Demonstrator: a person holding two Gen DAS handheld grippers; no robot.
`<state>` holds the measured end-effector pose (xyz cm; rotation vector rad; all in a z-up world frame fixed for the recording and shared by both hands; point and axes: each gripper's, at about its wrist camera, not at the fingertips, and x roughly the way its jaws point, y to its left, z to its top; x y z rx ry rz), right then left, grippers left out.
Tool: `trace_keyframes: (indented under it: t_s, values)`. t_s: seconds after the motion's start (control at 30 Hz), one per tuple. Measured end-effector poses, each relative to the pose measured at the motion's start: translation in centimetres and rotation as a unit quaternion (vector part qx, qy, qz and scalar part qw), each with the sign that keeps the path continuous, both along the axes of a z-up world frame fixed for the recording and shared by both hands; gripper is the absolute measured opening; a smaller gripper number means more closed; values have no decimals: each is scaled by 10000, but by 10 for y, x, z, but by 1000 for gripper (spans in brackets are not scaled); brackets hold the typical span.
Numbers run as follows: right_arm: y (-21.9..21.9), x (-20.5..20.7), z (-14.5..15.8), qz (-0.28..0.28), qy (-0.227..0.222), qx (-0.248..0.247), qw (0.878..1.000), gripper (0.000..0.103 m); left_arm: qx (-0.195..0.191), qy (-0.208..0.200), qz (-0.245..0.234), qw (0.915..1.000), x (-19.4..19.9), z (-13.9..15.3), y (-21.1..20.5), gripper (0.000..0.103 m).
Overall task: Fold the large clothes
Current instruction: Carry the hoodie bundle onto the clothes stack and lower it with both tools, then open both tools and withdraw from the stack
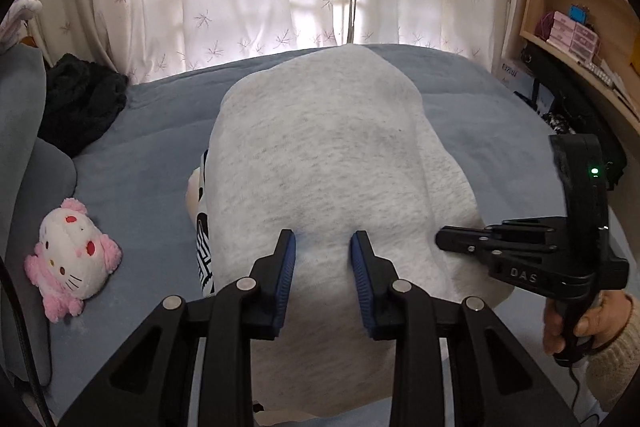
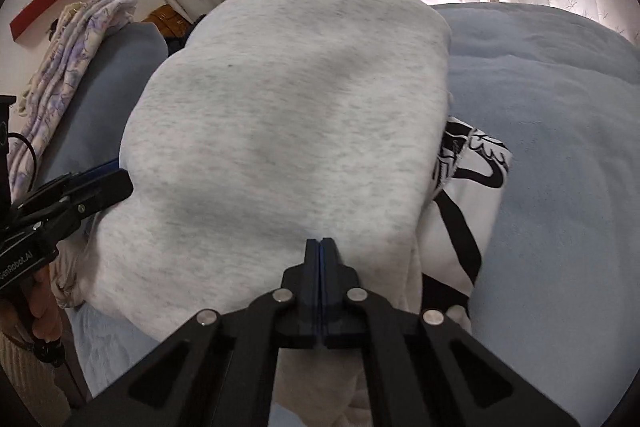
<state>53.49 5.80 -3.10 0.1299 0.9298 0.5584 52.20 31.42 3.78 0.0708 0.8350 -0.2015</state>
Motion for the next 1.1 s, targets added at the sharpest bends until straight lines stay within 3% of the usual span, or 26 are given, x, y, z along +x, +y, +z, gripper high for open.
trace_keyframes:
  t_s: [0.23, 0.27, 0.33, 0.4, 0.43, 0.53, 0.67, 0.93, 1.1]
  values:
    - [-1, -14, 8, -39, -118, -191, 9997, 0, -32, -81, 284, 9996, 0, -2, 2, 29]
    - [-2, -18, 11, -31, -118, -201, 9997, 5, 17, -192, 330, 9993, -4, -1, 1, 30]
    - [-6, -28, 18, 10, -99, -199, 9998, 12, 114, -290, 454, 9985, -12, 1, -3, 40]
    - [-12, -40, 25, 66, -71, -232, 9997, 21, 105, -253, 712, 9971, -18, 3, -3, 76]
    - [-16, -47, 30, 86, -76, -250, 9996, 24, -7, -234, 847, 9961, -23, 5, -1, 79]
    - [-28, -68, 42, 89, -69, -346, 9993, 28, -400, -144, 882, 9952, -41, 11, -2, 80]
    - [-46, -100, 56, 36, -56, -508, 9987, 46, -303, 7, 793, 9964, -72, 15, -24, 86]
    - [-84, -162, 79, -50, 21, -441, 9990, 48, -200, 200, 552, 9981, -150, 23, -71, 89]
    - [-103, -203, 94, -71, 65, -464, 9989, 53, -366, 252, 468, 9979, -201, 36, -95, 90]
